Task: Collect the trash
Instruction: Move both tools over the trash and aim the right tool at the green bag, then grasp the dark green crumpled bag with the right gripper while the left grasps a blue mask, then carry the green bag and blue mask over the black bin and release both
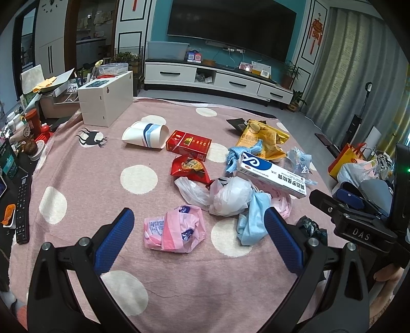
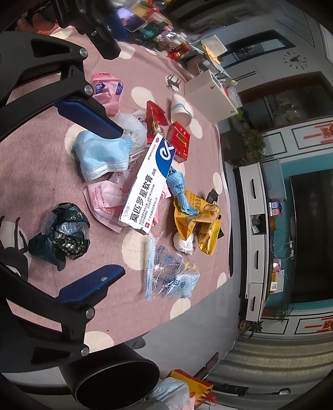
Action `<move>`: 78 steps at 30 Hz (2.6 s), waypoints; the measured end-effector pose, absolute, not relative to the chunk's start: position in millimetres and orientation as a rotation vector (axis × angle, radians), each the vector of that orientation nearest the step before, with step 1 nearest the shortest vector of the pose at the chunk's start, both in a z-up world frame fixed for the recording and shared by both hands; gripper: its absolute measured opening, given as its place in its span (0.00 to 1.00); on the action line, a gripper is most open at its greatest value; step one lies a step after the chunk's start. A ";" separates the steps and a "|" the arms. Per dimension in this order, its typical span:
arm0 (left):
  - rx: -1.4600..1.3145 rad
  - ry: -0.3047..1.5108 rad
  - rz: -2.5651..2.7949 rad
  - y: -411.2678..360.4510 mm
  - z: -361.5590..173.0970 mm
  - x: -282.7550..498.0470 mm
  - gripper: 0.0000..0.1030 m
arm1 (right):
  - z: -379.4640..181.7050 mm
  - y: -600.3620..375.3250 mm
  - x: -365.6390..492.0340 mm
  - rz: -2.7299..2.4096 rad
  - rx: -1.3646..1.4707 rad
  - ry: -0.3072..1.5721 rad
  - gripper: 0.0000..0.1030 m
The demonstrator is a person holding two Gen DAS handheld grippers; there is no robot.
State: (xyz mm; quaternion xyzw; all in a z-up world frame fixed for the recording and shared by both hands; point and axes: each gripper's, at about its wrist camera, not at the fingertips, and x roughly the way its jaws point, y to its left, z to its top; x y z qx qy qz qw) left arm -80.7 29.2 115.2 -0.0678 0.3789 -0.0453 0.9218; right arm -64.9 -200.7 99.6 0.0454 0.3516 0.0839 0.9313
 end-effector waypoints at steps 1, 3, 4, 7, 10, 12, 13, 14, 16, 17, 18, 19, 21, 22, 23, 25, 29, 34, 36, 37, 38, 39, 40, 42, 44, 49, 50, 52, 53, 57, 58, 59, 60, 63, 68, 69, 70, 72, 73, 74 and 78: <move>-0.139 0.779 -0.094 28.6 115.0 -80.9 0.98 | 99.8 -200.9 -65.1 0.171 0.093 0.719 0.94; -0.139 0.781 -0.096 28.5 114.6 -80.4 0.98 | 100.0 -201.7 -65.3 0.169 0.094 0.718 0.94; -0.139 0.782 -0.098 28.2 114.6 -80.3 0.98 | 100.1 -202.0 -65.6 0.169 0.095 0.717 0.94; -0.137 0.780 -0.102 27.4 114.8 -81.2 0.98 | 100.4 -203.2 -66.0 0.167 0.099 0.716 0.94; -0.137 0.780 -0.102 27.4 114.7 -81.1 0.98 | 100.4 -203.7 -65.8 0.165 0.101 0.717 0.93; -0.137 0.781 -0.104 27.1 114.3 -81.0 0.98 | 100.5 -203.9 -65.5 0.166 0.103 0.721 0.93; -0.138 0.782 -0.106 26.9 114.0 -80.9 0.98 | 100.3 -204.3 -65.2 0.169 0.106 0.726 0.91; -0.139 0.786 -0.111 26.5 113.2 -80.1 0.98 | 99.4 -204.7 -64.2 0.173 0.114 0.741 0.90; -0.148 0.798 -0.120 26.9 110.8 -78.1 0.98 | 98.2 -205.9 -62.7 0.183 0.128 0.753 0.89; -0.156 0.806 -0.126 27.0 109.3 -76.9 0.98 | 97.7 -206.2 -62.3 0.184 0.131 0.757 0.89; -0.160 0.812 -0.130 27.1 108.0 -75.8 0.98 | 97.2 -206.5 -62.2 0.180 0.129 0.758 0.89; -0.162 0.816 -0.131 27.1 107.0 -74.8 0.98 | 97.0 -206.5 -62.3 0.177 0.126 0.758 0.89; -0.162 0.821 -0.130 26.5 105.1 -73.5 0.98 | 96.8 -207.0 -62.9 0.176 0.125 0.759 0.89; -0.162 0.822 -0.131 26.9 104.4 -73.0 0.98 | 96.8 -207.6 -63.3 0.176 0.126 0.760 0.88; -0.164 0.824 -0.132 27.2 103.7 -72.6 0.98 | 96.7 -207.4 -63.3 0.175 0.124 0.761 0.88; -0.170 0.826 -0.137 28.3 102.8 -71.5 0.98 | 95.6 -208.9 -64.1 0.177 0.116 0.768 0.85; -0.202 0.831 -0.162 31.5 99.3 -67.8 0.98 | 91.5 -220.4 -62.4 0.191 0.145 0.797 0.74; -0.269 0.839 -0.241 33.6 91.9 -59.1 0.98 | 86.3 -241.4 -56.2 0.212 0.210 0.844 0.68; -0.292 0.852 -0.277 28.9 85.6 -52.0 0.98 | 80.2 -251.4 -51.8 0.211 0.251 0.885 0.67; -0.301 0.864 -0.294 24.4 81.3 -47.8 0.98 | 76.5 -254.8 -50.1 0.214 0.268 0.903 0.66; -0.304 0.877 -0.303 20.7 77.8 -45.0 0.98 | 71.9 -256.9 -48.7 0.226 0.279 0.922 0.66; -0.308 0.892 -0.319 15.3 73.6 -41.7 0.98 | 66.6 -256.8 -48.0 0.241 0.279 0.943 0.66; -0.311 0.903 -0.340 9.4 69.2 -38.9 0.97 | 62.0 -256.0 -48.8 0.249 0.279 0.958 0.66; -0.309 0.932 -0.402 -9.0 57.4 -31.5 0.97 | 50.4 -253.0 -51.4 0.267 0.260 0.990 0.66; -0.290 0.955 -0.400 -21.2 48.1 -25.7 0.97 | 34.9 -250.6 -52.7 0.279 0.251 1.036 0.65; -0.215 0.962 -0.371 -46.8 34.1 -13.9 0.96 | 23.6 -255.7 -48.1 0.270 0.289 1.059 0.58; -0.203 0.958 -0.370 -52.1 32.6 -11.9 0.95 | 23.4 -258.6 -48.3 0.275 0.304 1.055 0.57; -0.194 0.956 -0.379 -59.6 30.6 -9.3 0.85 | 22.7 -263.8 -48.9 0.287 0.328 1.051 0.54; -0.189 0.966 -0.386 -64.6 28.0 -7.0 0.81 | 22.5 -266.0 -48.4 0.290 0.334 1.050 0.53; -0.248 1.020 -0.422 -65.5 14.2 2.9 0.49 | 26.8 -268.6 -50.6 0.280 0.335 1.024 0.47; -0.280 1.014 -0.442 -64.8 12.3 3.2 0.41 | 27.7 -268.9 -50.6 0.284 0.337 1.019 0.47; -0.295 1.011 -0.455 -64.3 13.7 1.4 0.36 | 29.4 -270.1 -51.2 0.287 0.343 1.013 0.46; -0.302 1.011 -0.462 -64.9 14.9 0.2 0.29 | 32.4 -271.9 -52.4 0.289 0.351 1.003 0.46; -0.280 0.984 -0.434 -67.1 27.3 -7.8 0.21 | 44.8 -277.2 -56.4 0.262 0.349 0.957 0.46; -0.280 0.884 -0.445 -69.5 71.2 -28.7 0.20 | 73.8 -286.6 -68.2 0.179 0.307 0.853 0.46; -0.279 0.853 -0.450 -71.0 83.4 -33.3 0.20 | 82.1 -291.4 -70.9 0.163 0.310 0.825 0.46; -0.276 0.824 -0.462 -72.9 95.7 -37.9 0.20 | 87.6 -293.5 -71.6 0.156 0.313 0.810 0.46; -0.271 0.784 -0.475 -78.9 114.8 -41.9 0.20 | 100.2 -300.7 -73.1 0.142 0.323 0.776 0.46; -0.263 0.756 -0.482 -83.6 126.4 -44.2 0.20 | 107.2 -303.3 -73.4 0.134 0.323 0.759 0.46; -0.256 0.736 -0.487 -84.2 134.2 -45.5 0.20 | 114.3 -307.3 -73.9 0.124 0.324 0.740 0.46; -0.235 0.650 -0.529 -108.1 163.8 -45.7 0.20 | 152.2 -327.8 -76.3 0.054 0.320 0.639 0.46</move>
